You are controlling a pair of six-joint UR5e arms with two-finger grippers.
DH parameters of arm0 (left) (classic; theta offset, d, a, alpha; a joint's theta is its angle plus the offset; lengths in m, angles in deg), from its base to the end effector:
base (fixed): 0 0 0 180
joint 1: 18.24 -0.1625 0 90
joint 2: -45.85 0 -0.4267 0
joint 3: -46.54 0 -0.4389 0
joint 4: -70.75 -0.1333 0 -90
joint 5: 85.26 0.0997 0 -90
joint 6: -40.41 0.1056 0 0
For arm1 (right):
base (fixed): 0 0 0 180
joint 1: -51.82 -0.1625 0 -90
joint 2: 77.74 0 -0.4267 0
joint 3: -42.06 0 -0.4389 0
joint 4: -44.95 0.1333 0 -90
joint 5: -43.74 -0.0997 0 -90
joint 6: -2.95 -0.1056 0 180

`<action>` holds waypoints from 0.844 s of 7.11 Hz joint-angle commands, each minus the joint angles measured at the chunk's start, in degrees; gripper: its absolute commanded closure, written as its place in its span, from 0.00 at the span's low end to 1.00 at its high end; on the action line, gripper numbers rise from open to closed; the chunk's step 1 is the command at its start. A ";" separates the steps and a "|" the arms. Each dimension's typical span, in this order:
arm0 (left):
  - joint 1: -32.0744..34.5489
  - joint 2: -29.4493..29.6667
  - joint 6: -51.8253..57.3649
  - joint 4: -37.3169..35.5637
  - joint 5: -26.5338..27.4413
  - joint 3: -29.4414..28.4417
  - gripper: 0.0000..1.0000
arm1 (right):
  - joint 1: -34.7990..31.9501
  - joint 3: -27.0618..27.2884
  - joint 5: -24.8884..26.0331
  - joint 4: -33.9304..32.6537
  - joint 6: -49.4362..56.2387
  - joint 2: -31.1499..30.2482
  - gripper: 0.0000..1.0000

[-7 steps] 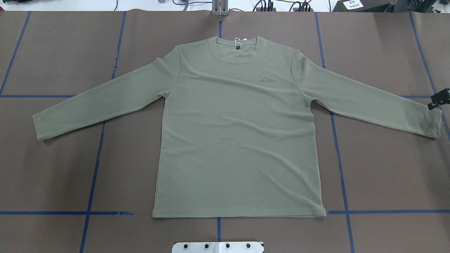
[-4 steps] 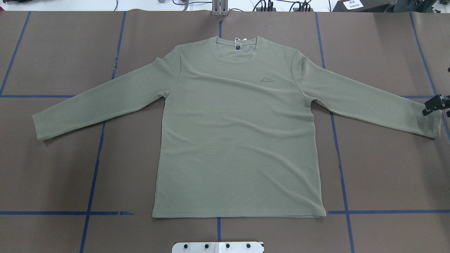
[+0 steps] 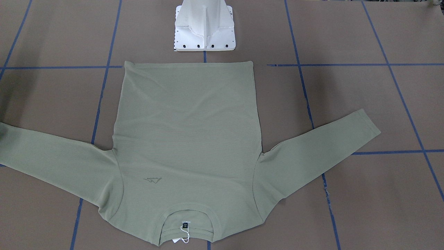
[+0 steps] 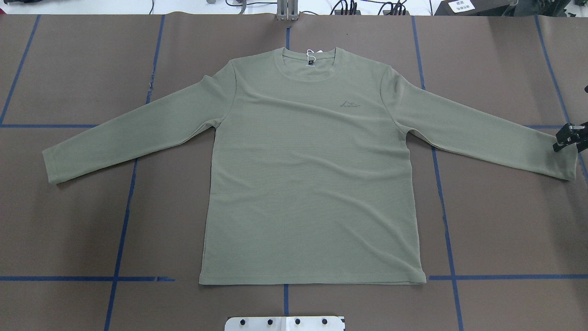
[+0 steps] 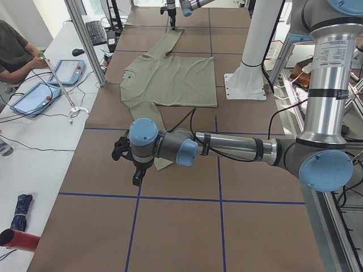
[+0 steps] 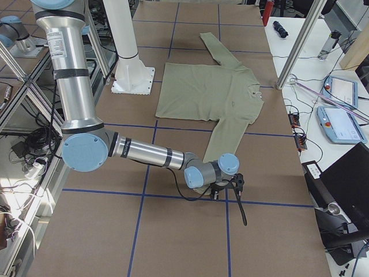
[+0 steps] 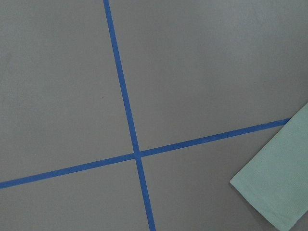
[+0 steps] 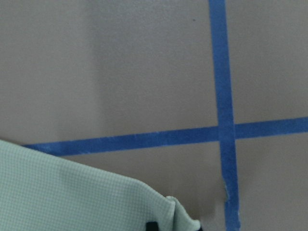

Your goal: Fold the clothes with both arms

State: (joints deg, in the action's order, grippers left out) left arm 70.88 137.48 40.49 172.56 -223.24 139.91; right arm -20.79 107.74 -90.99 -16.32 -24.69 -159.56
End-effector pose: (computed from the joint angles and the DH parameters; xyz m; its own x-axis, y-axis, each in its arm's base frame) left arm -0.0462 -0.5660 0.5896 0.6660 0.2264 -0.7108 -0.0156 0.9568 0.2902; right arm -0.1218 -0.5864 0.7584 0.6953 0.1143 0.7096 -0.0348 0.9915 -0.1255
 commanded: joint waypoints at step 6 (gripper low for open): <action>0.00 -0.14 -0.53 -0.12 -1.67 1.73 0.00 | 0.00 22.06 -5.36 -0.60 -12.02 -4.58 1.00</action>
State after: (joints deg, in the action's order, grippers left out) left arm 70.88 137.30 40.13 172.48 -224.26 141.33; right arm -22.13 122.79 -96.02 -16.79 -29.84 -163.53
